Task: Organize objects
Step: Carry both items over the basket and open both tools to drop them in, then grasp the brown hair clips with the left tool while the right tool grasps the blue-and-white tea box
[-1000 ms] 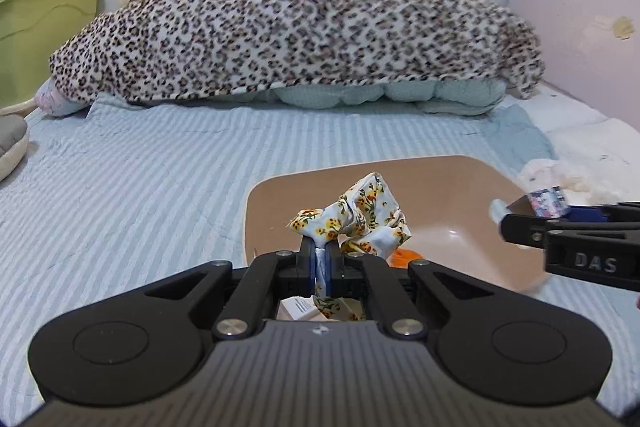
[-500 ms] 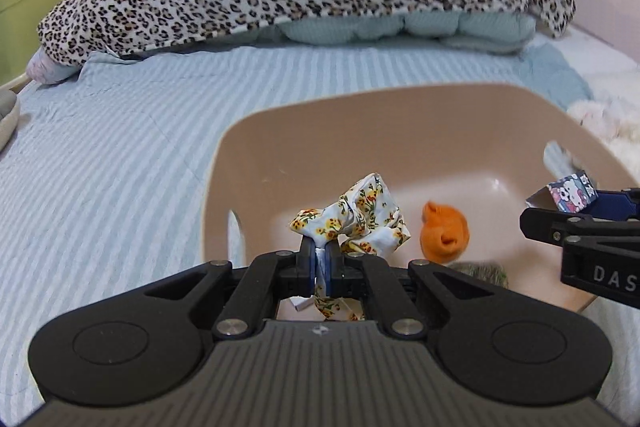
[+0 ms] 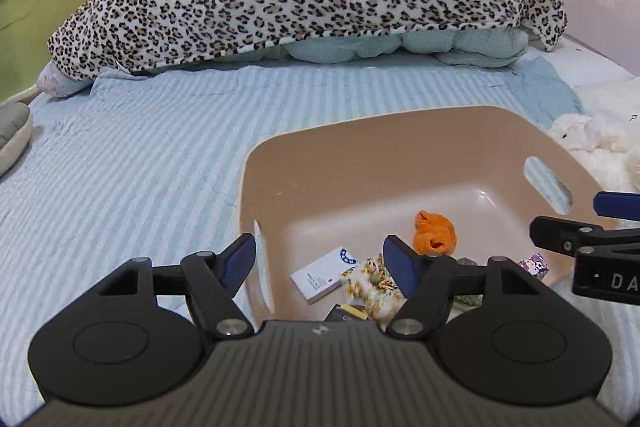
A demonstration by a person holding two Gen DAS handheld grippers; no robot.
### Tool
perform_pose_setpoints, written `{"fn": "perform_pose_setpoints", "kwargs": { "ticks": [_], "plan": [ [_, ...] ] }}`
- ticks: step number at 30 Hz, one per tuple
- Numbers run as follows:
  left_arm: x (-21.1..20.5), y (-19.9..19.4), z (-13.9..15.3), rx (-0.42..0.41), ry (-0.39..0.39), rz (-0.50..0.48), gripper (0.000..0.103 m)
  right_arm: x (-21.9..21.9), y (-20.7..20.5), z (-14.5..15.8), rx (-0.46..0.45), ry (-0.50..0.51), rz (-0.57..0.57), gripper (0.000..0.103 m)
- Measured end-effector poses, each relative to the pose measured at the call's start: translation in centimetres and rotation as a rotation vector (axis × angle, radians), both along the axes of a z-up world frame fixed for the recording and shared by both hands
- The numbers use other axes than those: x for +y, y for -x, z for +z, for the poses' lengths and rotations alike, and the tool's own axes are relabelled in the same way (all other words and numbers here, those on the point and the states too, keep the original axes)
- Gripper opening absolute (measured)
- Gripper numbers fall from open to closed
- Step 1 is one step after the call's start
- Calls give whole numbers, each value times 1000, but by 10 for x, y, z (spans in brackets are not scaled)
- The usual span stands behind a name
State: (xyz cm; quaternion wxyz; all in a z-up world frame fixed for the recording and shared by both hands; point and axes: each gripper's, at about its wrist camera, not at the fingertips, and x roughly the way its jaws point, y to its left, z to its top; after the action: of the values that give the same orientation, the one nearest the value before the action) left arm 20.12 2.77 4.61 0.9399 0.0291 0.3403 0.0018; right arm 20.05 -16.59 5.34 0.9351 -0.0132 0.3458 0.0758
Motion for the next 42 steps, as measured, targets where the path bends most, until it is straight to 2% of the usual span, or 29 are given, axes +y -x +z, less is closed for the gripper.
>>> {"fn": "perform_pose_setpoints", "kwargs": {
  "ticks": [2,9,16,21,29,35,42],
  "plan": [
    [1,8,5,-8,-9,3,76,-3,8,5,-7,3,-1,88],
    [9,39,16,-10,6,0,77,-14,41,17,-17,4,1,92],
    [18,63,12,23,13,-1,79,-13,58,5,34,25,9,93],
    [22,70,-6,78,15,6,79,-6,65,-13,80,46,19,93],
    [18,68,-50,160,4,-15,79,-5,63,-42,160,62,8,93],
    [11,60,-76,201,62,-38,79,-10,60,-61,207,65,-6,93],
    [-7,45,-86,224,101,-59,79,-11,55,-71,242,69,-7,93]
  ]
}}
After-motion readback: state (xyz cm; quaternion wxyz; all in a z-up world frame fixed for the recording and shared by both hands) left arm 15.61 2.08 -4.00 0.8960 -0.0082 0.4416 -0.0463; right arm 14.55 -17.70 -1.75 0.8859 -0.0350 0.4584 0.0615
